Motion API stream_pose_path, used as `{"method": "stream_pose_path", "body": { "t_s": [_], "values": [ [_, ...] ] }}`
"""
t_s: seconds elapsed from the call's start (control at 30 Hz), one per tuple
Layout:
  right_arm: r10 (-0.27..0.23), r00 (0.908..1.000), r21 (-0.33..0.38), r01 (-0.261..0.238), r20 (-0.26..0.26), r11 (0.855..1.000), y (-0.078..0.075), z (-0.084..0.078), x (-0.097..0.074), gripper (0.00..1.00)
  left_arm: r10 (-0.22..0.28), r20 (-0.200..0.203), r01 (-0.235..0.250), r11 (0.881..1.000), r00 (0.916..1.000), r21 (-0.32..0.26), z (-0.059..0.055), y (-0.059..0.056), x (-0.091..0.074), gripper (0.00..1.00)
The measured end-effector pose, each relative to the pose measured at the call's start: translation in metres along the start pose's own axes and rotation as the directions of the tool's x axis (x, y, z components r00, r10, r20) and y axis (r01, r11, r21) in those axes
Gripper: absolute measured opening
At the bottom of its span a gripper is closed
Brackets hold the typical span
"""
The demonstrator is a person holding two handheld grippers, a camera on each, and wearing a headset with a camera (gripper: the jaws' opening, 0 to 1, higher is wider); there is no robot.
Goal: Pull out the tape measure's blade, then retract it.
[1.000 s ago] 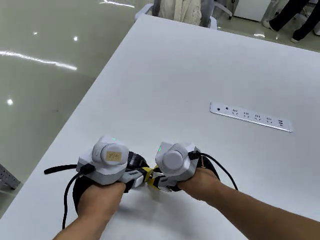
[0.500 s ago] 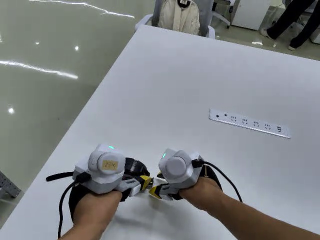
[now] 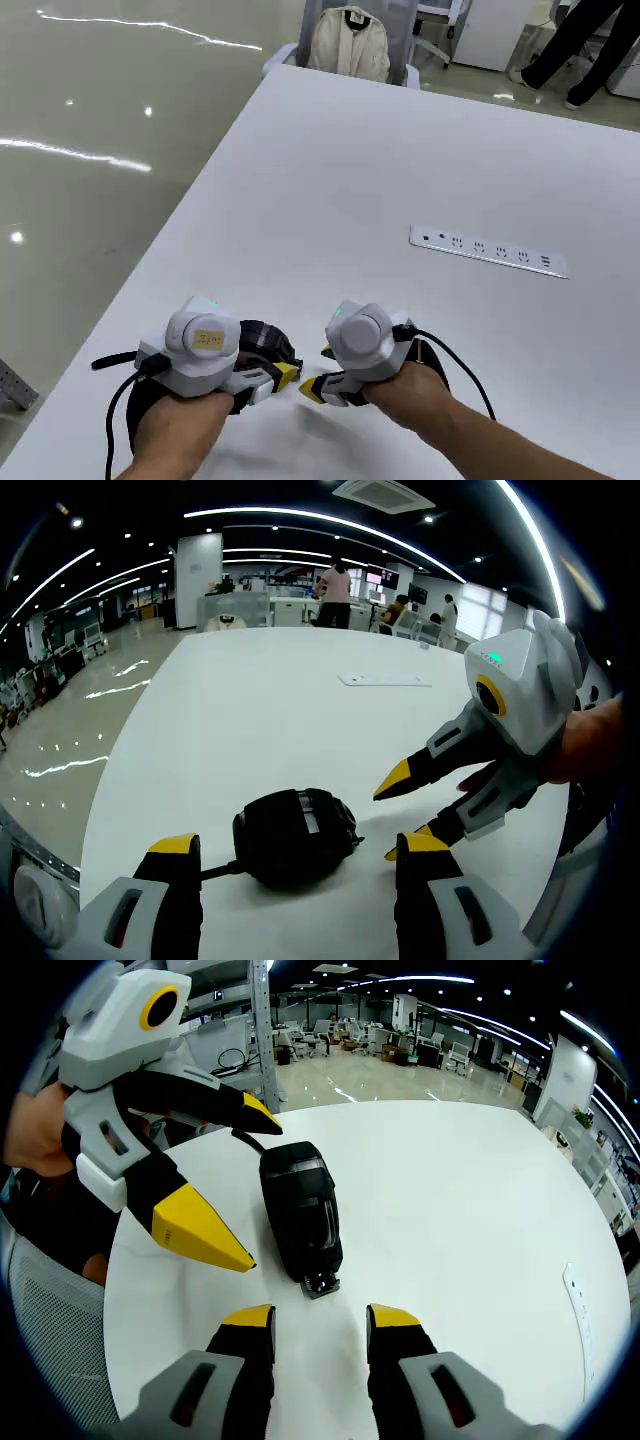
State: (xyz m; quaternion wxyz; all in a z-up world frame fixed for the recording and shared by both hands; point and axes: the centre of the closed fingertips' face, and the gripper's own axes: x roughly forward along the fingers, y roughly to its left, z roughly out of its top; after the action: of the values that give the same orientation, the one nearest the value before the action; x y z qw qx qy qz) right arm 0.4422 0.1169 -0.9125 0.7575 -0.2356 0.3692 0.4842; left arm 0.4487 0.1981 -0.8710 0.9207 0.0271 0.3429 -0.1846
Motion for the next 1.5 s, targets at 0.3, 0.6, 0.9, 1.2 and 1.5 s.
{"method": "stream_pose_path", "body": {
  "t_s": [0.3,0.6,0.9,1.2,1.5],
  "values": [
    [-0.031,0.9993,0.06,0.03,0.021,0.998,0.001,-0.005,-0.017,0.39,-0.003,0.002,0.003,1.0,1.0,0.012,0.0,-0.002,-0.011,0.78],
    [-0.067,0.9967,0.125,0.061,0.046,0.99,-0.001,-0.008,-0.036,0.43,0.0,0.006,0.0,1.0,1.0,0.021,-0.002,0.0,-0.02,0.82],
    [-0.088,0.9946,0.176,0.077,0.056,0.981,0.0,-0.014,-0.048,0.47,-0.003,0.004,0.003,1.0,1.0,0.028,-0.005,-0.001,-0.026,0.85],
    [-0.126,0.9887,0.224,0.105,0.081,0.969,0.002,-0.014,-0.066,0.51,-0.011,0.002,0.011,0.999,0.9999,0.037,-0.009,-0.005,-0.034,0.87],
    [-0.159,0.9814,0.275,0.125,0.107,0.953,0.005,-0.012,-0.081,0.55,-0.018,0.006,0.017,0.999,0.9998,0.041,-0.01,-0.006,-0.043,0.89]
  ]
}}
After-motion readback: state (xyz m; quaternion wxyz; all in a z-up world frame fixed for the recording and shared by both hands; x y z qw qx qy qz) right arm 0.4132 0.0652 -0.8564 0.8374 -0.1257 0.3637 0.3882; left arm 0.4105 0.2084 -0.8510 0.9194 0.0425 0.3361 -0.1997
